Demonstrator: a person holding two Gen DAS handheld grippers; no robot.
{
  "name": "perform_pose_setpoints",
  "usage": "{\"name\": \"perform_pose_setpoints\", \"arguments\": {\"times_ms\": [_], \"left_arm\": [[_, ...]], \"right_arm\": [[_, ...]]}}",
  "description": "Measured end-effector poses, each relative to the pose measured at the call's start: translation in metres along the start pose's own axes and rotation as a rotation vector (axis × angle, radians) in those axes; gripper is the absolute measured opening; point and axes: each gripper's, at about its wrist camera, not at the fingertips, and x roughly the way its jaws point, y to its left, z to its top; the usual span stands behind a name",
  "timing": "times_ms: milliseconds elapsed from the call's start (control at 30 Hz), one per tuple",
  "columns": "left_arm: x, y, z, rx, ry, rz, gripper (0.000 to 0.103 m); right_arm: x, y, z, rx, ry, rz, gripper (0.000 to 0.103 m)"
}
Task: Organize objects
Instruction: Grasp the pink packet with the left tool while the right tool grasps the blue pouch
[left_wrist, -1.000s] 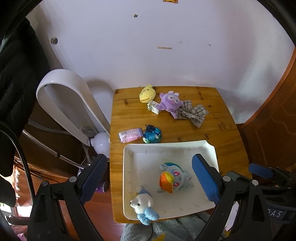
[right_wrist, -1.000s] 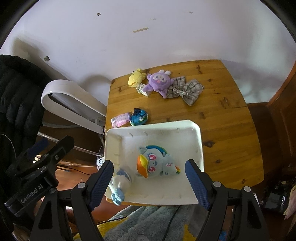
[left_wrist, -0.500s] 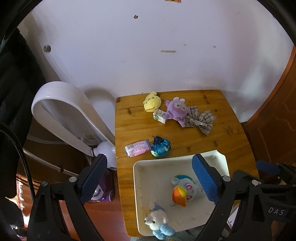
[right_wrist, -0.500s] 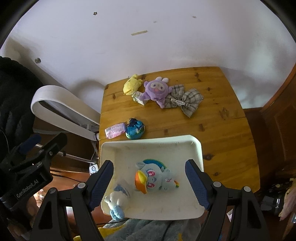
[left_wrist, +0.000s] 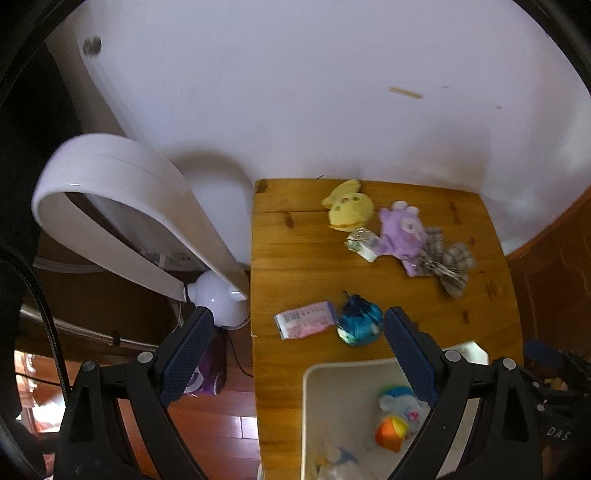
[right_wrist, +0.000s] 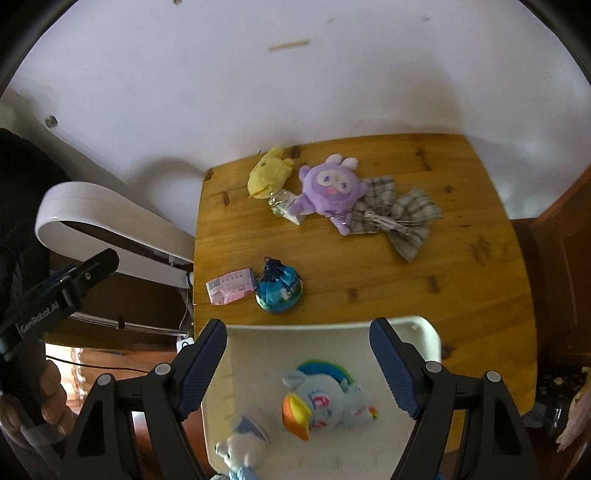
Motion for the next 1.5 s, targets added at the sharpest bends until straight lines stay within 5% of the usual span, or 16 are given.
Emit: {"name": "perform_pose_setpoints", "arguments": {"times_ms": [233, 533, 833, 1000, 1133, 1300, 1333, 1500], "left_arm": [[0.087, 0.0, -0.001, 0.172, 0.139, 0.014, 0.096], [0.159, 0.005, -0.015, 0.275, 0.291, -0.051, 0.096], [0.202, -0.008, -0.026, 0.352, 0.378, -0.031, 0.096], [0.214, -0.015, -0.026, 0.332, 0.411, -0.038, 0.096], [0.22, -0.02, -0.028, 0.343, 0.43, -0.036, 0.096], [0.228, -0.024, -0.03, 0.356, 0.452, -0.011, 0.096], [0.229, -0.025, -0.031, 0.086, 0.421, 0.033, 0.096], [0.232, -0.032, -0.027, 0.089, 0.421, 0.042, 0.096]], "right_arm": [[0.083, 0.009, 0.024, -0.149, 0.159, 0.005, 0.08], [0.173, 0.005, 0.025, -0.108, 0.356, 0.033, 0.08], [0.215, 0.001, 0.014, -0.097, 0.465, 0.029, 0.08], [0.225, -0.002, 0.007, -0.08, 0.496, 0.051, 0.075], [0.221, 0.002, 0.002, -0.097, 0.5, 0.134, 0.042], [0.209, 0.005, -0.002, -0.143, 0.463, 0.102, 0.036], [0.206, 0.003, -0.002, -0.141, 0.455, 0.097, 0.035], [0.196, -0.015, -0.003, -0.108, 0.427, 0.096, 0.034]]}}
